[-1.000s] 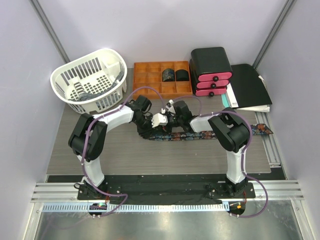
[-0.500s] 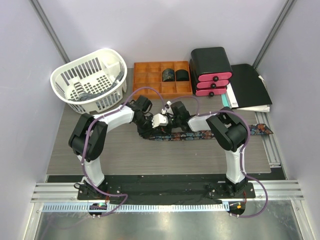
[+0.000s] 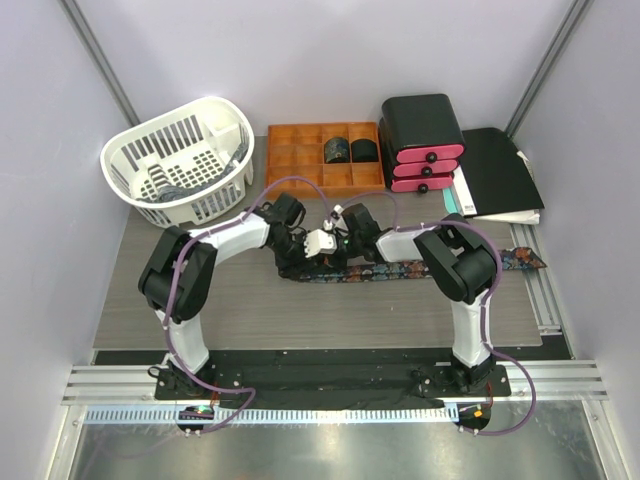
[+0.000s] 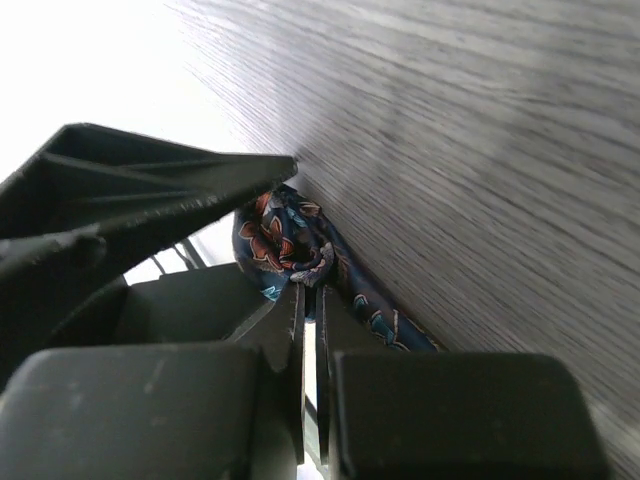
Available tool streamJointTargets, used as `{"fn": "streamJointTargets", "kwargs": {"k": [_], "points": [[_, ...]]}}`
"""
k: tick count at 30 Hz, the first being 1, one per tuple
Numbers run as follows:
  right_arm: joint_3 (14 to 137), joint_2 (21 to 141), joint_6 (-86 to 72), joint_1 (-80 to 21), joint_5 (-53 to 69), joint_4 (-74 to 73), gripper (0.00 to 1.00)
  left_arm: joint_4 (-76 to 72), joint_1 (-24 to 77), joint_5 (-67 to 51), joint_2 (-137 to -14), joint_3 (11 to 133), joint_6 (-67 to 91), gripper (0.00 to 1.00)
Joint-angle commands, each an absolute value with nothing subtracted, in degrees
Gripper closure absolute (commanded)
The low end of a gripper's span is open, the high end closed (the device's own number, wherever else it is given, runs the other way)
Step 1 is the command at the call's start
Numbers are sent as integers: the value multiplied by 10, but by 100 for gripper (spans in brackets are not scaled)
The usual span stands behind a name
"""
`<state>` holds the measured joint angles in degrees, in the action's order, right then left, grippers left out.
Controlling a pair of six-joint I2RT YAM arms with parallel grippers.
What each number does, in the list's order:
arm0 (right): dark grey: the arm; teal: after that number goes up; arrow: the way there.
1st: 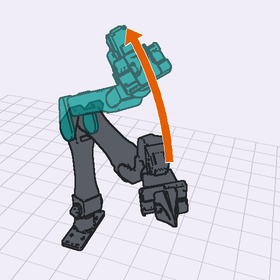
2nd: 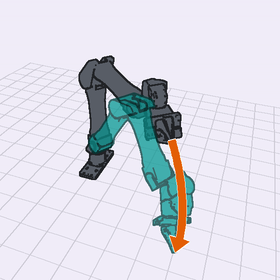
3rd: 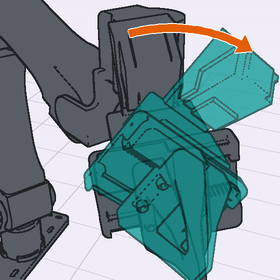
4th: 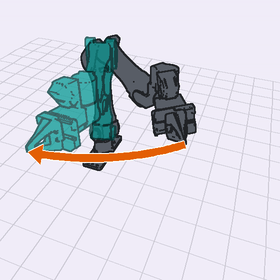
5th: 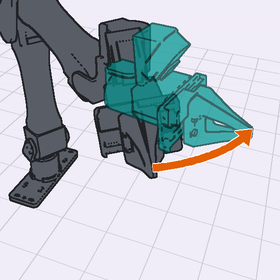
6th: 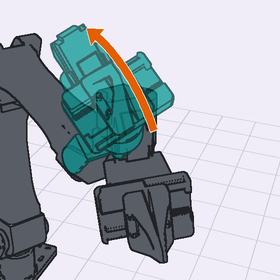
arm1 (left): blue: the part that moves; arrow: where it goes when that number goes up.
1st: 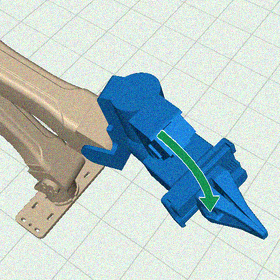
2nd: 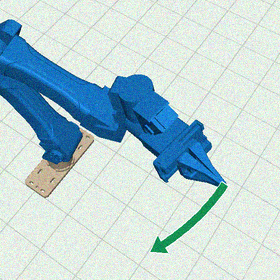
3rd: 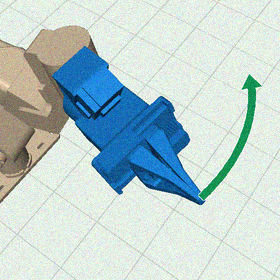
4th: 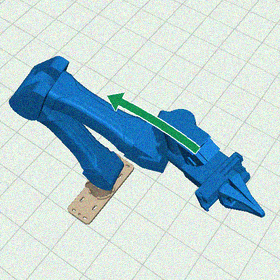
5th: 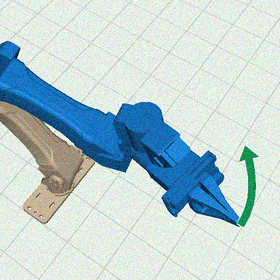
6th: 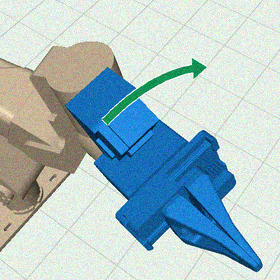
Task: Roll the ties
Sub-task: Roll the tie at the center of the board.
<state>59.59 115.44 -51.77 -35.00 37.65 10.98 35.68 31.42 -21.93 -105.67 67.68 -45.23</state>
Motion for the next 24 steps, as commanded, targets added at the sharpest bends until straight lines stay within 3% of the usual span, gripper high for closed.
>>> {"fn": "streamJointTargets", "kwargs": {"k": [1, 10, 14, 17, 19, 24], "points": [[601, 1134, -468, -340, 360, 61, 99, 371, 308, -210, -1076, 649, -446, 45], [583, 1146, -441, -322, 372, 69, 99, 369, 221, -332, -925, 625, -443, 29], [563, 1143, -421, -321, 369, 123, 99, 337, 221, -325, -861, 583, -430, 25], [559, 1148, -390, -321, 366, 152, 99, 226, 218, -276, -774, 537, -378, 22], [570, 1157, -374, -321, 366, 151, 99, 129, 215, -237, -696, 496, -338, 2], [583, 1168, -328, -322, 369, 149, 99, 120, 215, -236, -644, 458, -332, 0]]}}
